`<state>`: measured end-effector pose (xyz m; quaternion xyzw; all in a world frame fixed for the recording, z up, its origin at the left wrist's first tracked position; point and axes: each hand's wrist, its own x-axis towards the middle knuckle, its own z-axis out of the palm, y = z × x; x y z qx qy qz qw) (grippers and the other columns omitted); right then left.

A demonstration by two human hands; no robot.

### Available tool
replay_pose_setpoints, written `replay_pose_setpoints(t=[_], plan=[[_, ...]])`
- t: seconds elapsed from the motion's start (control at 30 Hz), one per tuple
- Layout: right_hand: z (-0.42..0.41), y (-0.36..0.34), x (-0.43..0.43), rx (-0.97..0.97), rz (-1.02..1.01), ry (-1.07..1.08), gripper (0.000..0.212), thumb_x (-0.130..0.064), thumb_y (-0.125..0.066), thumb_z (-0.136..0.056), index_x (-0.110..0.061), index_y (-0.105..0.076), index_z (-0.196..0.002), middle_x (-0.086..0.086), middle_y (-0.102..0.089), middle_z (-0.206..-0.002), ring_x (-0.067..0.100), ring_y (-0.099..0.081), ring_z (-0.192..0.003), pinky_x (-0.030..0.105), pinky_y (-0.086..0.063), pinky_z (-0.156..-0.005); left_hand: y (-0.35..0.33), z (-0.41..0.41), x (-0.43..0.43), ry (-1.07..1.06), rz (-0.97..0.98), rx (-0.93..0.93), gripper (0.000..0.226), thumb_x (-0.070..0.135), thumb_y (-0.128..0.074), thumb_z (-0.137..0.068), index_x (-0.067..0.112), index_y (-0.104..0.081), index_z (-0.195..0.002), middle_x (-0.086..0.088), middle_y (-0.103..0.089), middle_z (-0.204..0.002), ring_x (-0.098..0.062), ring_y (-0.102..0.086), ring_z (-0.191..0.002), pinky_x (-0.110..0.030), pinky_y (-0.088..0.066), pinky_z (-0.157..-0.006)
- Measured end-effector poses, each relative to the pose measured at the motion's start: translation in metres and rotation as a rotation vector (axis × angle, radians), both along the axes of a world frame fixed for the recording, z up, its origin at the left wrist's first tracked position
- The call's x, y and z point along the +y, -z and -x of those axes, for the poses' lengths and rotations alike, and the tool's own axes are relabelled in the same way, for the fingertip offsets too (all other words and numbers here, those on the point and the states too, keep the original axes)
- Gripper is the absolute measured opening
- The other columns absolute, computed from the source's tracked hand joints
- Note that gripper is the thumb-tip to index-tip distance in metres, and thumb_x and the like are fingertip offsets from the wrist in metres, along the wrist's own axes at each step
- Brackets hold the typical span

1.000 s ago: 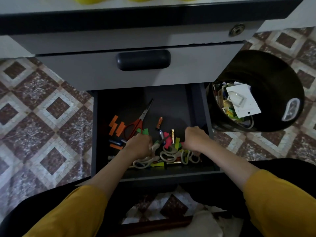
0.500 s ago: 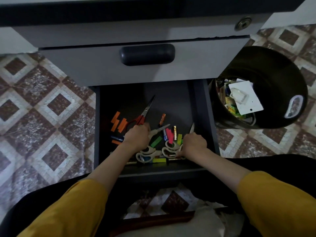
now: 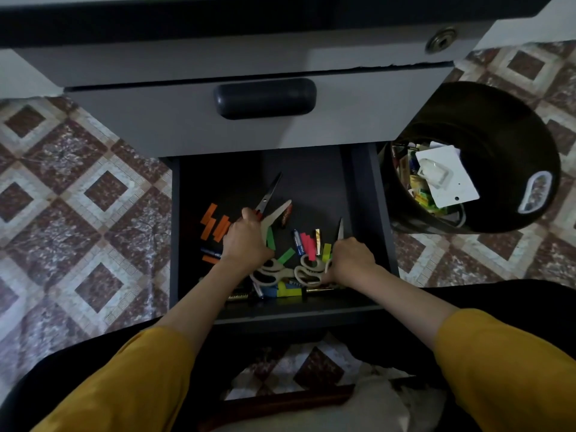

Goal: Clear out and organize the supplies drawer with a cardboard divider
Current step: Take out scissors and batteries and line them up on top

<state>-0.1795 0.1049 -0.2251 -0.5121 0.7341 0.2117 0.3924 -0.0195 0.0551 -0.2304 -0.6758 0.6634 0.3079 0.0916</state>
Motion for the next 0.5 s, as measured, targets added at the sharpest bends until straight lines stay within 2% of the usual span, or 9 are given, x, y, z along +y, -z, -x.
replay_pose_setpoints(t=[0.13, 0.27, 0.33, 0.43, 0.5], plan=[[0.0005, -0.0007, -0.0006, -0.020, -0.005, 0.022, 0.049, -0.031, -0.076, -0.077, -0.006, -0.058, -0.116, 0.008, -0.057, -0.116, 0.022, -0.060, -0.104, 0.026, -0.045, -0.069, 0.0047, 0.0000, 0.0014, -0.033, -0.055, 0.016, 0.077, 0.014, -0.082, -0.065, 0.003, -0.032, -0.123, -0.016, -0.049, -0.121, -0.031, -0.050, -0.113, -0.037, -0.049, -0.088], [0.0006, -0.0031, -0.0027, -0.041, 0.018, 0.051, 0.056, -0.034, -0.076, -0.075, -0.006, -0.055, -0.119, 0.008, -0.058, -0.115, 0.021, -0.059, -0.101, 0.026, -0.046, -0.069, 0.0015, -0.0006, 0.0004, 0.089, -0.074, -0.093, 0.078, 0.031, -0.077, -0.072, 0.004, -0.036, -0.133, -0.017, -0.027, -0.137, -0.033, -0.027, -0.128, -0.035, -0.032, -0.104], [-0.0005, -0.0045, -0.0037, -0.048, 0.033, 0.064, 0.059, -0.034, -0.077, -0.074, -0.006, -0.053, -0.120, 0.007, -0.059, -0.113, 0.021, -0.059, -0.100, 0.026, -0.045, -0.067, -0.0002, -0.0020, 0.0008, 0.129, -0.066, -0.166, 0.068, 0.035, -0.074, -0.075, 0.008, -0.044, -0.129, -0.016, -0.025, -0.137, -0.034, -0.025, -0.128, -0.037, -0.035, -0.102], [0.0004, -0.0055, -0.0038, -0.085, 0.070, 0.067, 0.044, -0.031, -0.078, -0.073, -0.009, -0.059, -0.107, 0.006, -0.062, -0.107, 0.020, -0.061, -0.095, 0.026, -0.044, -0.066, 0.0014, -0.0047, 0.0036, 0.150, -0.080, -0.250, 0.062, 0.041, -0.074, -0.074, 0.013, -0.050, -0.125, -0.013, -0.033, -0.136, -0.031, -0.036, -0.125, -0.039, -0.044, -0.092], [0.0006, -0.0086, -0.0037, -0.097, 0.092, 0.069, 0.044, -0.031, -0.078, -0.073, -0.008, -0.059, -0.105, 0.006, -0.062, -0.107, 0.021, -0.061, -0.098, 0.026, -0.046, -0.069, 0.0053, -0.0053, 0.0050, 0.131, -0.100, -0.254, 0.063, 0.043, -0.075, -0.073, 0.013, -0.052, -0.123, -0.013, -0.036, -0.135, -0.031, -0.041, -0.122, -0.039, -0.046, -0.091]])
